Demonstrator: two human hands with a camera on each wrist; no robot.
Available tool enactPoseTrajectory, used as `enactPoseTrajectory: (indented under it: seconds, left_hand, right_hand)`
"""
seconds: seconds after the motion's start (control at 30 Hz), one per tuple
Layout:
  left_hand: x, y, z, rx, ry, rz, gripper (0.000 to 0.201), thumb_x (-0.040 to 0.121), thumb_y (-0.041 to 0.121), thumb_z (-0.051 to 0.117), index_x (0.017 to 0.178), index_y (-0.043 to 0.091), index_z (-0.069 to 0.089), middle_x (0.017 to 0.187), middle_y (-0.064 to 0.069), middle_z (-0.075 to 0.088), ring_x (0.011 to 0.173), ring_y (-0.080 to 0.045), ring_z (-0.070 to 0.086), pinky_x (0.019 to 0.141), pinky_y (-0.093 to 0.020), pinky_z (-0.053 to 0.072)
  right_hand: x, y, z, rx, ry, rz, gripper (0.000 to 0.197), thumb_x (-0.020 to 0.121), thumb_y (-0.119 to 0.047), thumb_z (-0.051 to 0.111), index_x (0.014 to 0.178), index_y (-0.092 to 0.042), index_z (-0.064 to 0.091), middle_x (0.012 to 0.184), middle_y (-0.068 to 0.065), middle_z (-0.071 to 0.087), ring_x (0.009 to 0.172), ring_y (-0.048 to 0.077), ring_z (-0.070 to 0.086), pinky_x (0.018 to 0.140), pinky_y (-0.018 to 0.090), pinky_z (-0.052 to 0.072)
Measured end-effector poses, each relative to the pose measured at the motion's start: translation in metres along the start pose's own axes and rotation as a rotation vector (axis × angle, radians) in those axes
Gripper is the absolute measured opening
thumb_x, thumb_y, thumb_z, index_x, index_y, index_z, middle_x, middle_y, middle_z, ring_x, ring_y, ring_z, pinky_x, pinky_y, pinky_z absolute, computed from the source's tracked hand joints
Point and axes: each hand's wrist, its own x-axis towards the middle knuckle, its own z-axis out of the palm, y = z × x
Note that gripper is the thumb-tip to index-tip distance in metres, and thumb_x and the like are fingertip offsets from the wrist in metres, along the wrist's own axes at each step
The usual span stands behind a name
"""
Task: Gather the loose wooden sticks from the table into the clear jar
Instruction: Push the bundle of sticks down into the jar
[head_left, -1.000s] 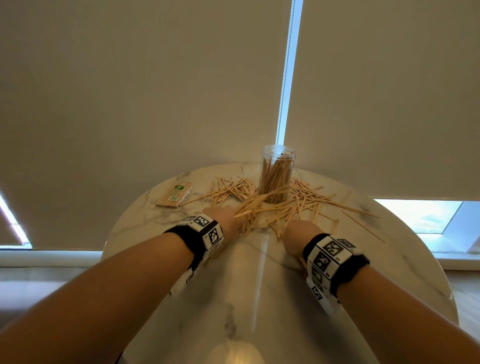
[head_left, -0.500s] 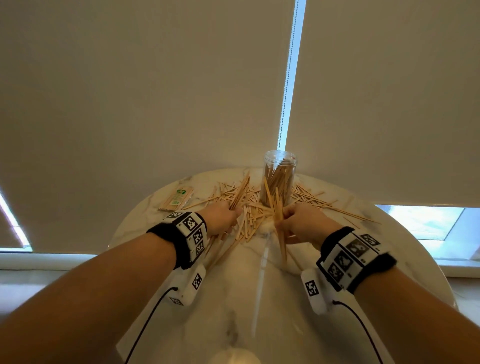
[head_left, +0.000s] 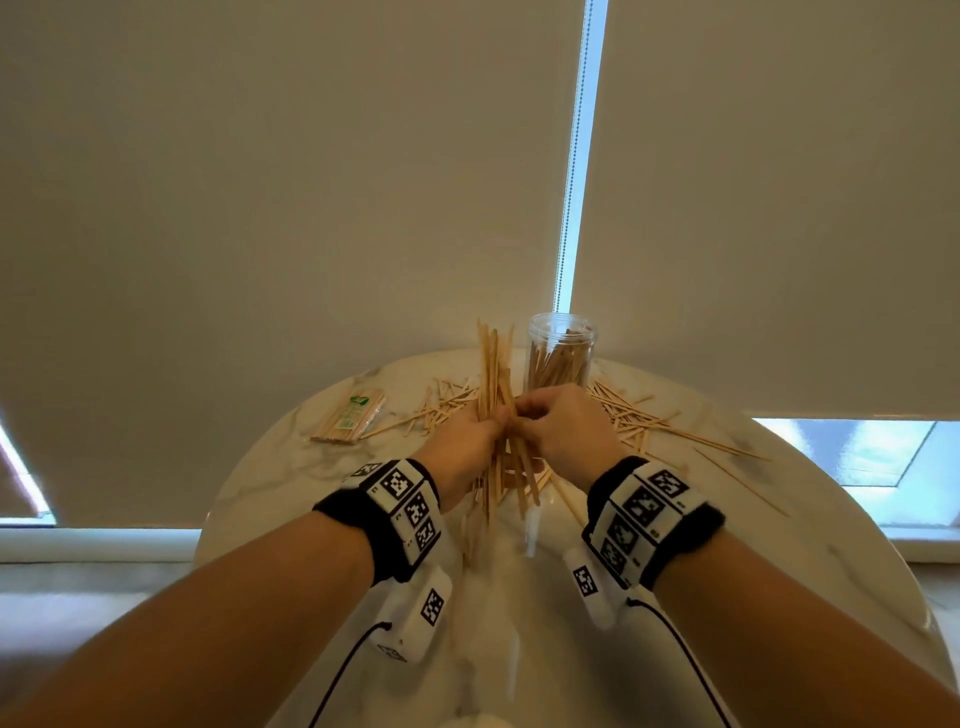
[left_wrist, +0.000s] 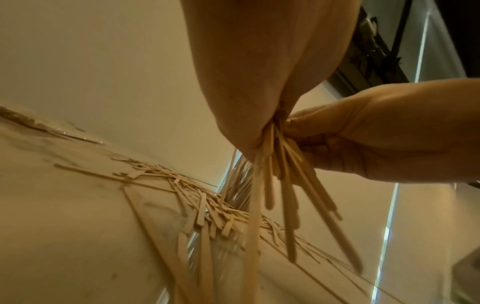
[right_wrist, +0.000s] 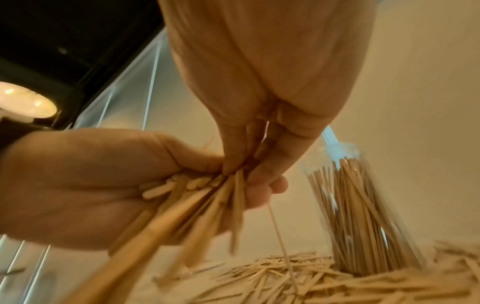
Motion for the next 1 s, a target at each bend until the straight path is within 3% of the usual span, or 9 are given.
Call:
enactPoseTrajectory:
  seconds: [0.13, 0.23, 0.4, 0.47, 0.57, 0.63, 0.73, 0.87, 1.0]
  left_hand:
    - [0.013, -0.002, -0.008, -0.074, 0.023, -0.016, 0.032, 0.106, 0.03, 0.041, 0.122, 0.008, 0.058, 0.083, -0.011, 0.068, 0.063, -0.023, 0.068, 0.059, -0.038, 0.056]
    - [0.026, -0.005, -0.01, -0.108, 0.06, -0.011, 0.034, 0.106, 0.03, 0.043, 0.124, 0.005, 0.057, 0.072, -0.006, 0.058, 0.053, -0.016, 0.054, 0.05, -0.033, 0.049]
    - [0.048, -0.001, -0.011, -0.238, 0.012, 0.001, 0.022, 0.106, 0.03, 0.045, 0.112, 0.012, 0.056, 0.061, 0.003, 0.039, 0.047, -0.009, 0.033, 0.042, -0.023, 0.033]
    - [0.054, 0.005, -0.013, -0.287, -0.059, -0.014, 0.023, 0.103, 0.038, 0.048, 0.102, 0.015, 0.053, 0.059, 0.004, 0.034, 0.045, -0.008, 0.028, 0.039, -0.021, 0.027]
    - [0.057, 0.01, -0.015, -0.267, -0.218, -0.039, 0.035, 0.093, 0.053, 0.056, 0.086, 0.02, 0.051, 0.06, 0.004, 0.03, 0.043, -0.008, 0.026, 0.039, -0.019, 0.024]
    - [0.055, 0.01, -0.013, -0.169, -0.317, -0.049, 0.038, 0.09, 0.056, 0.058, 0.081, 0.02, 0.049, 0.061, 0.004, 0.03, 0.045, -0.008, 0.025, 0.039, -0.02, 0.024]
    - [0.059, 0.005, -0.013, -0.111, -0.384, -0.044, 0.036, 0.094, 0.051, 0.056, 0.08, 0.018, 0.047, 0.062, 0.001, 0.029, 0.047, -0.01, 0.026, 0.041, -0.02, 0.027]
    - [0.066, -0.001, -0.017, -0.136, -0.42, -0.037, 0.033, 0.095, 0.044, 0.056, 0.081, 0.015, 0.051, 0.061, 0.0, 0.03, 0.047, -0.011, 0.033, 0.046, -0.022, 0.038]
    - [0.072, -0.002, -0.022, -0.223, -0.333, -0.002, 0.035, 0.096, 0.045, 0.056, 0.076, 0.016, 0.054, 0.057, 0.001, 0.03, 0.048, -0.012, 0.035, 0.05, -0.025, 0.041]
  right_hand:
    - [0.013, -0.003, 0.005, -0.34, -0.062, -0.107, 0.027, 0.102, -0.035, 0.05, 0.099, -0.026, 0.076, 0.091, -0.003, 0.062, 0.079, 0.01, 0.062, 0.069, 0.021, 0.05]
    - [0.024, -0.003, 0.006, -0.377, -0.139, -0.123, 0.031, 0.103, -0.032, 0.046, 0.089, -0.027, 0.072, 0.093, 0.003, 0.059, 0.087, 0.016, 0.059, 0.081, 0.03, 0.049]
    - [0.043, -0.005, -0.014, -0.101, 0.002, -0.06, 0.022, 0.101, -0.022, 0.047, 0.105, -0.022, 0.068, 0.077, -0.01, 0.065, 0.059, 0.002, 0.055, 0.052, 0.017, 0.041]
    - [0.054, -0.003, -0.019, 0.076, 0.094, -0.007, 0.03, 0.102, -0.027, 0.047, 0.13, -0.024, 0.058, 0.102, -0.006, 0.066, 0.077, 0.002, 0.059, 0.065, 0.017, 0.05]
    - [0.073, 0.0, -0.02, 0.34, 0.116, -0.026, 0.054, 0.103, -0.042, 0.046, 0.154, -0.029, 0.032, 0.127, 0.0, 0.063, 0.106, 0.01, 0.063, 0.102, 0.039, 0.05]
    - [0.082, -0.005, -0.024, 0.518, 0.135, -0.085, 0.055, 0.104, -0.038, 0.047, 0.155, -0.03, 0.028, 0.118, -0.002, 0.069, 0.107, 0.016, 0.068, 0.096, 0.04, 0.055]
    - [0.09, -0.016, -0.031, 0.515, 0.151, -0.184, 0.031, 0.106, -0.018, 0.045, 0.135, -0.012, 0.056, 0.109, 0.002, 0.073, 0.095, 0.019, 0.074, 0.077, 0.036, 0.06]
    - [0.09, -0.021, -0.03, 0.345, 0.008, -0.21, 0.027, 0.107, -0.017, 0.044, 0.117, -0.011, 0.069, 0.103, 0.002, 0.076, 0.098, 0.015, 0.072, 0.089, 0.036, 0.059]
    - [0.088, -0.015, -0.023, 0.218, 0.038, -0.169, 0.048, 0.102, -0.052, 0.042, 0.142, -0.026, 0.05, 0.134, -0.011, 0.061, 0.12, 0.009, 0.059, 0.107, 0.042, 0.046]
